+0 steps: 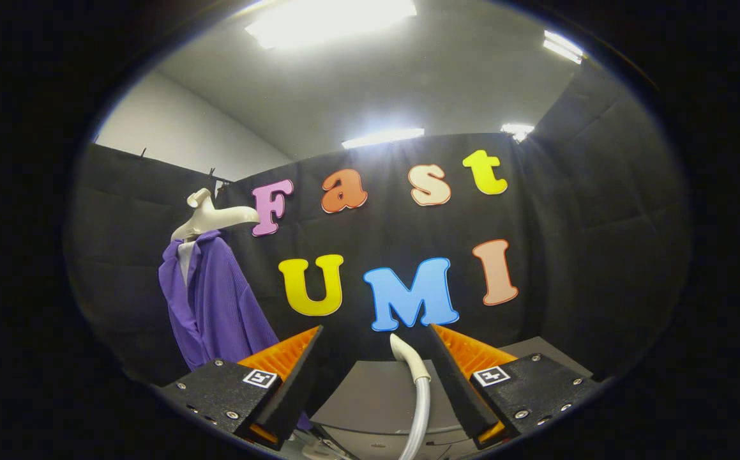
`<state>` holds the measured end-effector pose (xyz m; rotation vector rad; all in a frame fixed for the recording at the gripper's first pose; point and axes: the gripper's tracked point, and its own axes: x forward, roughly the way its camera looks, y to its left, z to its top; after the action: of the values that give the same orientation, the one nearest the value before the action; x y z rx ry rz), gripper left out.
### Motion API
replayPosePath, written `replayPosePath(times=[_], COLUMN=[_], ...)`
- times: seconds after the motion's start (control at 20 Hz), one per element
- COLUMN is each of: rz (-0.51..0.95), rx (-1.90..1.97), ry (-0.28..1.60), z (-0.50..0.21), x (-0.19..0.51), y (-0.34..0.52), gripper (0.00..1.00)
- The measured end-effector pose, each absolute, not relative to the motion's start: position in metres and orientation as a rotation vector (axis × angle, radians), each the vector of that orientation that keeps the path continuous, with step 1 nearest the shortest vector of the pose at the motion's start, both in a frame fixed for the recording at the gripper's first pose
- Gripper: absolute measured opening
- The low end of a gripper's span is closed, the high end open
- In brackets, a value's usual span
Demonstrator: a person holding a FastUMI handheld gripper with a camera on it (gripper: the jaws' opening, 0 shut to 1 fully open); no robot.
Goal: Iron the clothes twice with a garment steamer, once on the left side and once on the right side.
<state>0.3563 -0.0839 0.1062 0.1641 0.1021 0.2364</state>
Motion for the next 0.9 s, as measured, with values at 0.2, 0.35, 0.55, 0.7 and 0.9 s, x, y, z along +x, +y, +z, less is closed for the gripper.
replayPosePath(times=[0.2, 0.35, 0.55, 0.7, 0.9], rz=[0.265, 0.286, 0.303, 0.312, 0.328], rx=[0.232, 0.325, 0.357, 0.351, 0.367], ry=[0.197, 0.261, 0.341, 0.414, 0.533], z=[0.084, 0.067, 0.035, 0.003, -0.041], x=[0.410, 0.448, 0.495, 0.525, 0.558], y=[-0.095, -0.097, -0.097, -0.096, -0.089], gripper=[0.95, 0.95, 0.93, 0.93, 0.93])
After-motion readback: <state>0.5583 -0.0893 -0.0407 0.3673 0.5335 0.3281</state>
